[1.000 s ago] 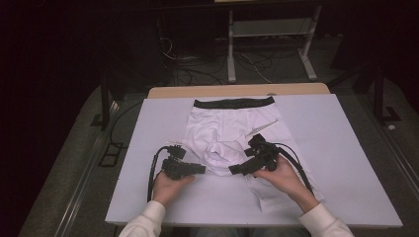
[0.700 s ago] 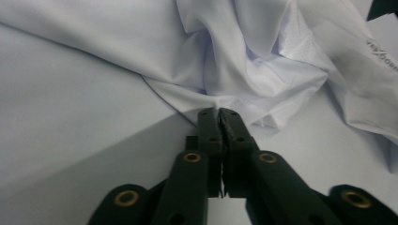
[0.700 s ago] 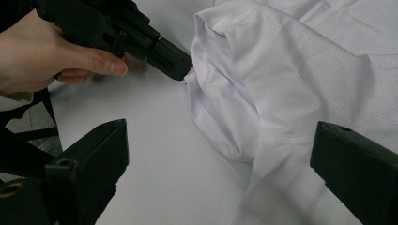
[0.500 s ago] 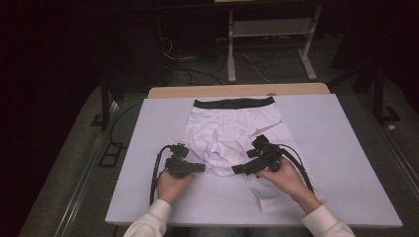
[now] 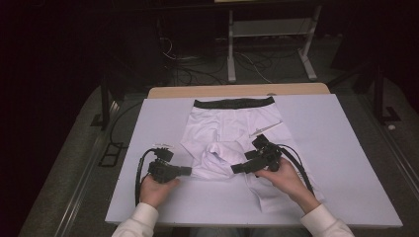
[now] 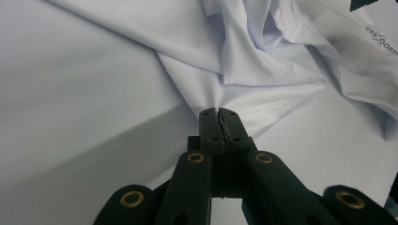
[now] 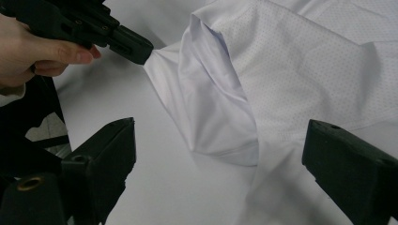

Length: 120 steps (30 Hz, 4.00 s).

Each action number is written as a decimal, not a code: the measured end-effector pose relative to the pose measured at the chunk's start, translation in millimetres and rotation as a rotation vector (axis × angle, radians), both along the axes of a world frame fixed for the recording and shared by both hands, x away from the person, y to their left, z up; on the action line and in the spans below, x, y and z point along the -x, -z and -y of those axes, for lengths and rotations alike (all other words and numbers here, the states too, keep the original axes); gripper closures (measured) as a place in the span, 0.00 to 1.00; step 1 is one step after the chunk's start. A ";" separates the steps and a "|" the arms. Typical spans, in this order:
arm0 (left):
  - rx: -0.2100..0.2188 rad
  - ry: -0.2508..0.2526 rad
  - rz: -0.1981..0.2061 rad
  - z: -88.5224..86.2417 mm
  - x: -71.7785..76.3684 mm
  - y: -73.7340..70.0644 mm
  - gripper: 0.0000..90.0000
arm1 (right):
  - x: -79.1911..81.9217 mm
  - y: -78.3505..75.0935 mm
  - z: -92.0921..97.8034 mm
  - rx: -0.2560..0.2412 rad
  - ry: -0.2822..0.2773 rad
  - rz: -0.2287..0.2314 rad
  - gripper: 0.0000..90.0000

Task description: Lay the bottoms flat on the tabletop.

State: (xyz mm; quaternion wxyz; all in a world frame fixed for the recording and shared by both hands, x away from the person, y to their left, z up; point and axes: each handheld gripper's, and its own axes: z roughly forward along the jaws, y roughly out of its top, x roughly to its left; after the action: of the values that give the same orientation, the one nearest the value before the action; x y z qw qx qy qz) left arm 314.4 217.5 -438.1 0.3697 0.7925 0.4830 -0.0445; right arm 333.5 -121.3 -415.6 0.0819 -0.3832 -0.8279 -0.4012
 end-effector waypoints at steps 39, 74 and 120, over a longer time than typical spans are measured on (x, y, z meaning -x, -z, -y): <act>-0.068 0.000 0.006 -42.6 31.1 -4.4 0.99 | 38.1 36.2 -48.5 0.119 -0.061 -0.219 0.97; -0.216 0.019 0.065 -79.5 65.9 -17.7 0.98 | 69.7 42.0 -97.2 -0.003 -0.247 -0.328 0.97; -0.061 0.117 0.277 -15.6 36.2 -55.2 0.00 | 32.1 -19.4 15.3 0.045 -0.030 0.021 0.02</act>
State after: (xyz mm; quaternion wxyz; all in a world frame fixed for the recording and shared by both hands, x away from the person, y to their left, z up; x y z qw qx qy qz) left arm 278.2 233.0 -382.9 0.4054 0.8288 0.3813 0.0585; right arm 301.4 -136.6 -396.3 0.0707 -0.3683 -0.8433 -0.3850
